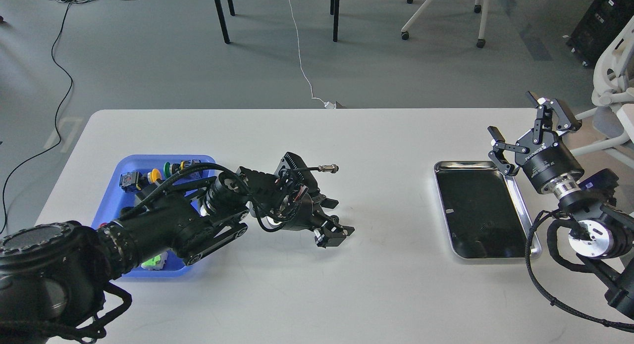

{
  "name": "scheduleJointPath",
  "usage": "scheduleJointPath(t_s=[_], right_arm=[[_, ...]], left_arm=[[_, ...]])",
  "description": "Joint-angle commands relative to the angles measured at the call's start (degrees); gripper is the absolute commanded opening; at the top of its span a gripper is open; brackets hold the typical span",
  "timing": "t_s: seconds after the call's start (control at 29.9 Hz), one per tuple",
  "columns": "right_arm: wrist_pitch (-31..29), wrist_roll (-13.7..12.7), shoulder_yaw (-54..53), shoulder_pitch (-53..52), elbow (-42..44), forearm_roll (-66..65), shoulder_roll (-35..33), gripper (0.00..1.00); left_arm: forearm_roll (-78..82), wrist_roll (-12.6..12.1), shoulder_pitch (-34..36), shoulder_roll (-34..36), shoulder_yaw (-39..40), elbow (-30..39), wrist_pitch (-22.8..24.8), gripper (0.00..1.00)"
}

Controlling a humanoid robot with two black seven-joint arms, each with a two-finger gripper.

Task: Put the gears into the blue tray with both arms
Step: 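Grasp the black gear on the table with the left gripper and lift, then move the gear over the blue tray and release it inside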

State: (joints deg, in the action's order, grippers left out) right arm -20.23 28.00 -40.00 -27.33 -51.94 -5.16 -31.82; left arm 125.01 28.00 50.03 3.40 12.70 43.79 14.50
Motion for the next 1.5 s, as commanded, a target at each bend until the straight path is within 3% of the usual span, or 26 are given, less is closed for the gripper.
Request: scheduleJointPath(t_s=[0.0,0.13,0.4,0.57,0.7,1.0,1.1,1.27,1.47], right_arm=[[0.02,0.0,0.01,0.0,0.0,0.07,-0.17,0.99],[-0.07,0.0,0.01,0.0,0.0,0.07,-0.17,0.99],[0.02,0.0,0.01,0.0,0.0,0.07,-0.17,0.99],[0.02,0.0,0.01,0.0,0.0,0.07,-0.17,0.99],[0.02,0.0,0.01,0.0,0.0,-0.02,-0.17,0.99],[0.11,0.0,-0.08,0.0,0.0,-0.02,-0.17,0.99],[0.02,0.0,-0.08,0.0,-0.09,0.07,-0.17,0.99],[0.02,0.0,-0.08,0.0,0.0,-0.02,-0.17,0.99],[0.02,0.0,-0.08,0.0,-0.09,-0.02,-0.08,0.99]], left_arm=[[-0.01,0.0,-0.02,-0.15,-0.13,-0.46,-0.17,0.58],[-0.01,0.0,-0.28,0.03,-0.13,-0.54,-0.17,0.46],[-0.01,0.0,-0.72,-0.06,-0.57,-0.98,-0.26,0.44],[-0.01,0.0,-0.72,0.29,-0.57,-0.98,-0.35,0.22],[-0.01,0.0,-0.72,0.64,-0.57,-0.98,-1.05,0.13],[-0.01,0.0,-0.55,2.05,0.31,0.33,-1.67,0.12],[-0.01,0.0,1.03,5.99,0.4,4.36,-0.27,0.13],[-4.76,0.0,4.55,17.76,0.4,16.22,6.59,0.13],[-7.41,0.0,4.56,34.02,0.14,22.57,6.69,0.13]])
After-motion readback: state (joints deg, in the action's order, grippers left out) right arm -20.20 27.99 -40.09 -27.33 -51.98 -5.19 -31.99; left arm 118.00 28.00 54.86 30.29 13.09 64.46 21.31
